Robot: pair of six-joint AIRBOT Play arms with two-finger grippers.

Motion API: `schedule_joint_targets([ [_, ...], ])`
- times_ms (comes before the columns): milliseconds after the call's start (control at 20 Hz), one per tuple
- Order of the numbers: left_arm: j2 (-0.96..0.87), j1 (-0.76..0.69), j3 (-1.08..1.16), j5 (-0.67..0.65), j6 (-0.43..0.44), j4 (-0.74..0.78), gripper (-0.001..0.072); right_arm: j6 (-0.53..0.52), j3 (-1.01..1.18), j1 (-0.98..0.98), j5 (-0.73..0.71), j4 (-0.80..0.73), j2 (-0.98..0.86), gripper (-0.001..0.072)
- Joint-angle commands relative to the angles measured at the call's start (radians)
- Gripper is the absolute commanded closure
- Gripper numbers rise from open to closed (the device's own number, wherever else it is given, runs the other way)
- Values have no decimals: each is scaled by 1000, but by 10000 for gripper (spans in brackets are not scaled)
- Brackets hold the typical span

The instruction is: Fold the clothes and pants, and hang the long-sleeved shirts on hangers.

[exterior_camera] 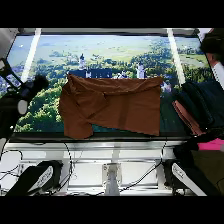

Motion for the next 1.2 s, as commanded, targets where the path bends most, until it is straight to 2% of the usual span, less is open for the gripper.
schedule_joint_targets([
  [0, 41, 54, 0, -469, 468, -351, 301, -40, 0, -80, 80, -11, 153, 347],
  [150, -76, 159, 0, -595, 629, -618, 300, -85, 0, -118, 193, -14, 196, 347],
  [250, -164, 253, 0, -616, 649, -735, 297, -107, 0, -122, 232, -45, 198, 347],
  [300, -201, 298, 0, -622, 661, -769, 271, -106, 0, -122, 233, -43, 195, 347],
  [350, -237, 342, 0, -622, 662, -780, 232, -106, 0, -122, 234, -43, 194, 347],
  [400, -265, 376, 0, -626, 682, -777, 224, -106, 0, -122, 235, -43, 194, 347],
  [450, -290, 405, 0, -634, 734, -777, 225, -106, 0, -122, 235, -43, 194, 347],
  [650, -341, 440, 0, -618, 835, -779, 225, -106, 0, -122, 237, -42, 194, 347],
  [900, -377, 440, 0, -523, 862, -779, 226, -106, 0, -122, 296, -40, 194, 347],
  [1150, -441, 439, 0, -510, 892, -780, 228, -105, 0, -122, 314, -27, 194, 347],
])
